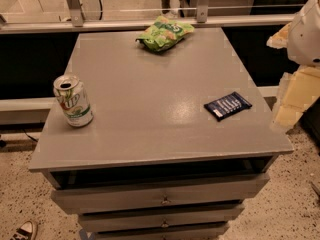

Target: Move rxbar blueberry near green rice chip bag

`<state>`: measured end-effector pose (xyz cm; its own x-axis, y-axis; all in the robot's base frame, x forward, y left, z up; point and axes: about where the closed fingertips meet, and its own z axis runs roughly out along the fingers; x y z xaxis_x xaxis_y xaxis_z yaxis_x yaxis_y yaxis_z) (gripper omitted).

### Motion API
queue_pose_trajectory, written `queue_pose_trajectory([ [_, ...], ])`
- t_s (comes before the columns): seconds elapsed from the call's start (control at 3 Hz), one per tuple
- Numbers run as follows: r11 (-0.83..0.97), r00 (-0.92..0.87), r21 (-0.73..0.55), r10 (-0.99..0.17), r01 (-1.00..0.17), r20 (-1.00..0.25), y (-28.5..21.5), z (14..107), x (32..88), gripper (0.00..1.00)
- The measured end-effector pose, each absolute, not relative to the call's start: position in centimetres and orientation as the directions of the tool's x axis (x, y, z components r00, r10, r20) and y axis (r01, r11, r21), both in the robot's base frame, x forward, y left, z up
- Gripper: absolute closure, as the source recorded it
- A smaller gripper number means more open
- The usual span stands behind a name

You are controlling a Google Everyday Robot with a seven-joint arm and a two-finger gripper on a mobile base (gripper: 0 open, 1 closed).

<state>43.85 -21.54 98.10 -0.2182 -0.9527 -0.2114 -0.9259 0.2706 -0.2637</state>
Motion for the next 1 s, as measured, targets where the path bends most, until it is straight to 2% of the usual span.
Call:
queue_pose_trajectory([
  [0.67, 0.302, -0.239, -0.249, -0.937, -0.920, -0.254, -22.7, 96.5, 46.7, 0.00],
  [1.0, 0.379, -0.297, -0.183, -0.885, -0.907, -0.359, -24.5, 92.9, 50.7, 0.00],
])
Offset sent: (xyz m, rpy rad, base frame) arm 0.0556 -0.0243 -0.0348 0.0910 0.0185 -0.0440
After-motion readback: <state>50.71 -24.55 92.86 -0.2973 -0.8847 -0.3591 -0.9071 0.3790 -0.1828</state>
